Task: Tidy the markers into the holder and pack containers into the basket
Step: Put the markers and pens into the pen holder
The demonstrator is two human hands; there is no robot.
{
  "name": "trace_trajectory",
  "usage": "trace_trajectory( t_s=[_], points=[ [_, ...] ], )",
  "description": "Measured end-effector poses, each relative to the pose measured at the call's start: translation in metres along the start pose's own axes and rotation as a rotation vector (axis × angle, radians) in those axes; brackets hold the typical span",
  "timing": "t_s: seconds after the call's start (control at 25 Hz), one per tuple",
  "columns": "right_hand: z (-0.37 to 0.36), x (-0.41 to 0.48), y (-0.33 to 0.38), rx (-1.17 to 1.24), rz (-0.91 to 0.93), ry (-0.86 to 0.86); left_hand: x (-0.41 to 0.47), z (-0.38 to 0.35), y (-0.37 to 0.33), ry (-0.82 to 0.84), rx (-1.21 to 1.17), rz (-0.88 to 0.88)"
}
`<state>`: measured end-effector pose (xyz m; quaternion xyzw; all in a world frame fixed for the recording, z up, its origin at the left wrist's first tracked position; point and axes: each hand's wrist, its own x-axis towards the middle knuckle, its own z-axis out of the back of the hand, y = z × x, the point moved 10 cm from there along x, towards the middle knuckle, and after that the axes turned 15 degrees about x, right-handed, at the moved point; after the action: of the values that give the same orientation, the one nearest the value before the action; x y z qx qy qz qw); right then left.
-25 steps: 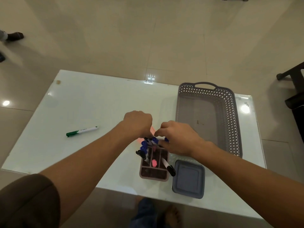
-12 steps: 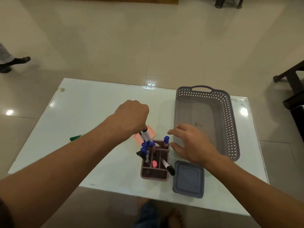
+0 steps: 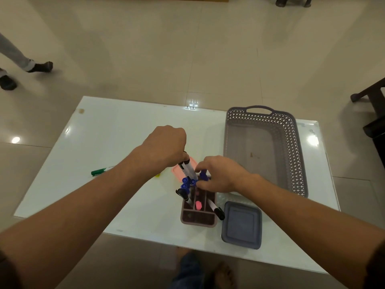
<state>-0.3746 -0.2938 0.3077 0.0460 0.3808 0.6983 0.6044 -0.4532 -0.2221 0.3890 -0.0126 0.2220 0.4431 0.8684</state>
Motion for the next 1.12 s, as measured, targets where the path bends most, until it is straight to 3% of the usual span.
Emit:
trace_trajectory(
  t_s=[0.12, 0.32, 0.68, 0.84, 1.0, 1.12],
  points=[
    [0.007, 0.004, 0.000, 0.069, -0.005, -0.036, 0.002, -0.004, 0.004, -0.005, -0.016, 0.009],
    [-0.009, 0.005, -0.002, -0.057, -0.060, -0.014, 0.004, -0.009, 0.008, -0.011, -0.029, 0.009],
    [-0.006, -0.003, 0.015, -0.124, 0.101, -0.062, -0.023, 0.027, 0.038, -0.068, -0.027, 0.088],
    [-0.006, 0.001, 0.013, -0.131, 0.090, -0.052, -0.060, 0.055, 0.048, -0.113, -0.009, 0.140],
    [0.017, -0.014, 0.010, -0.043, 0.086, -0.178, -0.094, 0.064, 0.022, -0.138, 0.012, 0.099],
    [0.054, -0.048, 0.013, 0.064, 0.118, -0.377, -0.106, 0.060, 0.010, -0.103, -0.018, 0.097]
  ],
)
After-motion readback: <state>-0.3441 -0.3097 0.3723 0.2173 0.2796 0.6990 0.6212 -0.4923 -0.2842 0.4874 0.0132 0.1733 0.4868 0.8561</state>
